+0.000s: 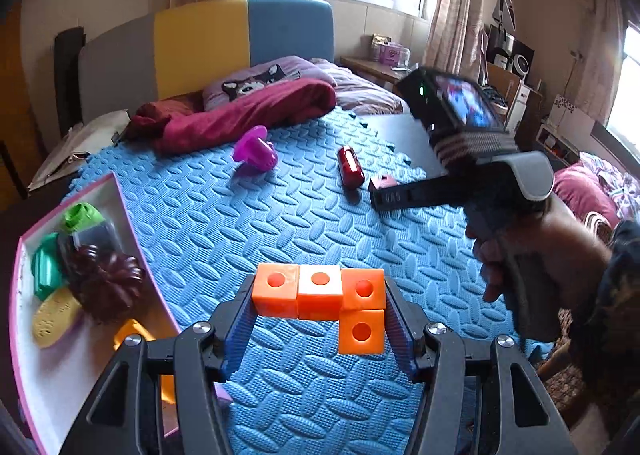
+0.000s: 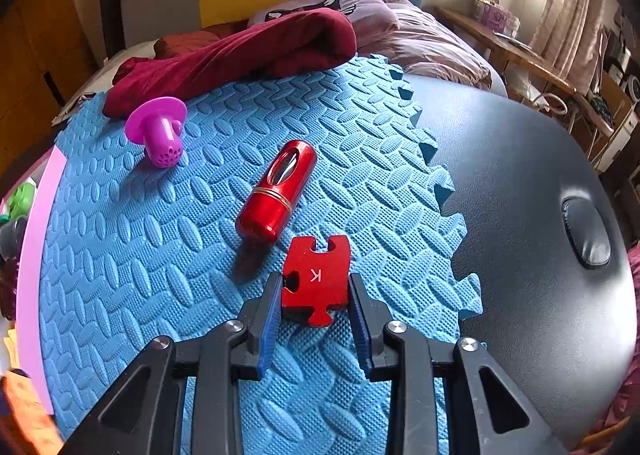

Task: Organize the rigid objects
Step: 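Carry the orange cubes over the pink tray with the left gripper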

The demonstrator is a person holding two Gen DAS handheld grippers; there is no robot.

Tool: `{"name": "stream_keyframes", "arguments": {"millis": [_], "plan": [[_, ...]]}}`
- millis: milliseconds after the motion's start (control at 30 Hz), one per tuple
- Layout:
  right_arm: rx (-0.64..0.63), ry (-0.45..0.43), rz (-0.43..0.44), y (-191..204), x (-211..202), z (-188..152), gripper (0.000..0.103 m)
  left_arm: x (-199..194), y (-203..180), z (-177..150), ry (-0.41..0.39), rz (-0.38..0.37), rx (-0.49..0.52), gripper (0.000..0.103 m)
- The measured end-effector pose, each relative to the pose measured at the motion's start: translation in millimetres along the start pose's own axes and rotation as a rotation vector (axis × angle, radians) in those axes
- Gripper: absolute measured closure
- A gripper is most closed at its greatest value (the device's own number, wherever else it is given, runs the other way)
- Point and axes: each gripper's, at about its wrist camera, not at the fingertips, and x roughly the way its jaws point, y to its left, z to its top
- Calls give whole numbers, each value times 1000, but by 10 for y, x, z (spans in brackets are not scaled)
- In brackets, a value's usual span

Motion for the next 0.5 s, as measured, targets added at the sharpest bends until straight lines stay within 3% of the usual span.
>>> {"name": "stream_keyframes", "arguments": {"millis": [500], "plan": [[-61,-33,-39,60,-21,-41,72,-341,444,78,-28,90,-129,43]]}}
